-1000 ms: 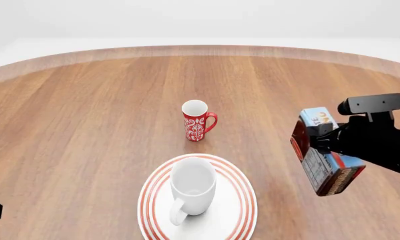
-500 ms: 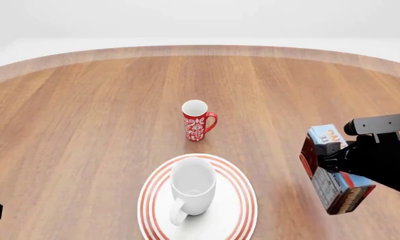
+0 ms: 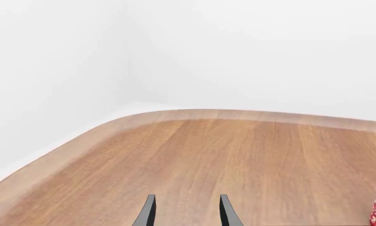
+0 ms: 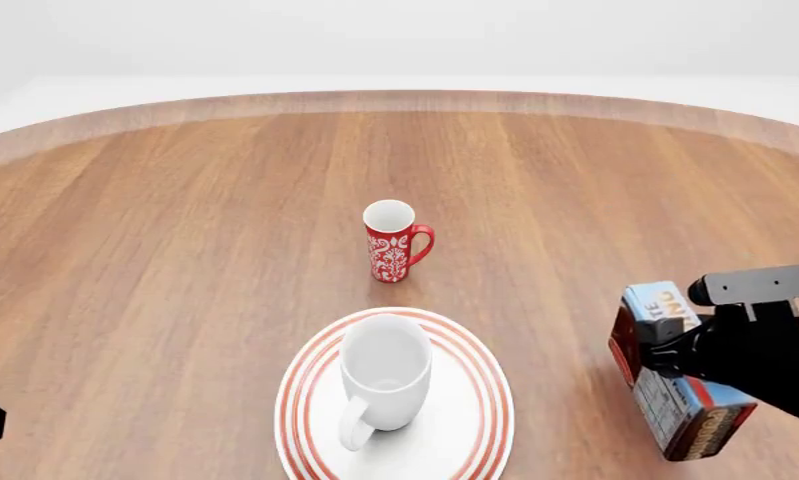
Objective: Pick up the white mug and put it on the plate, and put the chocolate pudding to the right of the plate.
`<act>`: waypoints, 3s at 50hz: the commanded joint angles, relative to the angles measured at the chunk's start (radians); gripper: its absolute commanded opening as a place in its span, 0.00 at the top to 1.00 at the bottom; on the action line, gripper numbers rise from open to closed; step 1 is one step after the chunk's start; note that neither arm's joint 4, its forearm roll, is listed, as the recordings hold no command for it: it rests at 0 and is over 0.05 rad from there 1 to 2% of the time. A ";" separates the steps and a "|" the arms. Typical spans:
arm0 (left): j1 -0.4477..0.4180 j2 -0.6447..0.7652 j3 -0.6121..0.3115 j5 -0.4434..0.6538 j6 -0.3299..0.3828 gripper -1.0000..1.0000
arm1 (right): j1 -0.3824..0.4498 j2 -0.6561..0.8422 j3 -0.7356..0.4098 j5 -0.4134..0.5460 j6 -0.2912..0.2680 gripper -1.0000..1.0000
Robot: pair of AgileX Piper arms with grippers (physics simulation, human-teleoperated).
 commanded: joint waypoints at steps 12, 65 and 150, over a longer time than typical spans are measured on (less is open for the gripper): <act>-0.002 0.000 0.000 0.002 0.009 0.00 | -0.025 0.057 0.062 -0.081 0.004 1.00; -0.003 0.000 0.000 0.003 0.009 0.00 | -0.026 -0.003 -0.016 0.020 0.033 0.00; -0.008 0.000 0.000 0.002 0.016 0.00 | -0.061 -0.994 -0.095 0.103 0.315 0.00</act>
